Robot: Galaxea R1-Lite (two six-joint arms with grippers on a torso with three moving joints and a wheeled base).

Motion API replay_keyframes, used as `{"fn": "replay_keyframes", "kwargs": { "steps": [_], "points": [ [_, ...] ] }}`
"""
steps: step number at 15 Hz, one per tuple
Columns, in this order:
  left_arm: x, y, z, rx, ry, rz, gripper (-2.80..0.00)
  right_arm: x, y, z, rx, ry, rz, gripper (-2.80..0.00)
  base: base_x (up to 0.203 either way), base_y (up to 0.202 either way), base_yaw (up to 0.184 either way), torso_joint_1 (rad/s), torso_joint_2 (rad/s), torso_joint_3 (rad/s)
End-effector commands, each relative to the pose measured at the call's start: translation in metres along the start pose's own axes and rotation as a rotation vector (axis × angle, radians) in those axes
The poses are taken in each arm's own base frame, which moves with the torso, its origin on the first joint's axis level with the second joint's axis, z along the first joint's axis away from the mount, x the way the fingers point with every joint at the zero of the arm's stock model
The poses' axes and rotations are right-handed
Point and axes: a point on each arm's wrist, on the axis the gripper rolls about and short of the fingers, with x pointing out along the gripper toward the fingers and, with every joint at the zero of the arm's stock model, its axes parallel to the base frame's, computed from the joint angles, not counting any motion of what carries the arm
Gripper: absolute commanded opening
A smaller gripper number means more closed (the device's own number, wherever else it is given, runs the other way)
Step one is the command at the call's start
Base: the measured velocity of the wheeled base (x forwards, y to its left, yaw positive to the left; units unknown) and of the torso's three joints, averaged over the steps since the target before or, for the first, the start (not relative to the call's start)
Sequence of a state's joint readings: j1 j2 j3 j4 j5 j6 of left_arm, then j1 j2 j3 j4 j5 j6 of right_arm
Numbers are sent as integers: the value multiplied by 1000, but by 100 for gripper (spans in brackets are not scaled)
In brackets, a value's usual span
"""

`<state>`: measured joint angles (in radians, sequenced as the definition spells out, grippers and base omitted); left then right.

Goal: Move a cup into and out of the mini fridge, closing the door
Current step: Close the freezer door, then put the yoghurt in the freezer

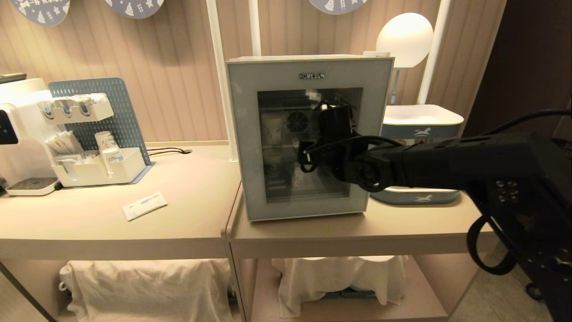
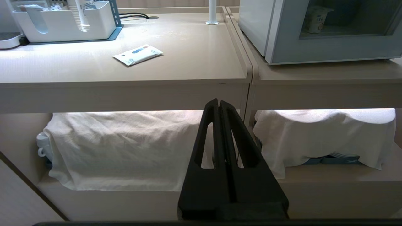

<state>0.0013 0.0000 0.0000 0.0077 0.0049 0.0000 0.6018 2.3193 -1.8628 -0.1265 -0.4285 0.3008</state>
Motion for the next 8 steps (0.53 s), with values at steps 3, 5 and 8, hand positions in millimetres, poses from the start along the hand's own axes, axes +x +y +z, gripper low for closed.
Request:
{"fn": "replay_keyframes", "kwargs": {
  "steps": [3,5,8],
  "points": [
    [0,0,0,-2,0,0,-280,-69,-65,74,52,-154,-265,-280,0,0,0,0,0,0],
    [0,0,0,-2,0,0,-280,-121,-105,94,69,-198,-378,-280,0,0,0,0,0,0],
    [0,0,0,-2,0,1,-280,-223,-165,107,103,-300,-523,-280,0,0,0,0,0,0]
  ]
}}
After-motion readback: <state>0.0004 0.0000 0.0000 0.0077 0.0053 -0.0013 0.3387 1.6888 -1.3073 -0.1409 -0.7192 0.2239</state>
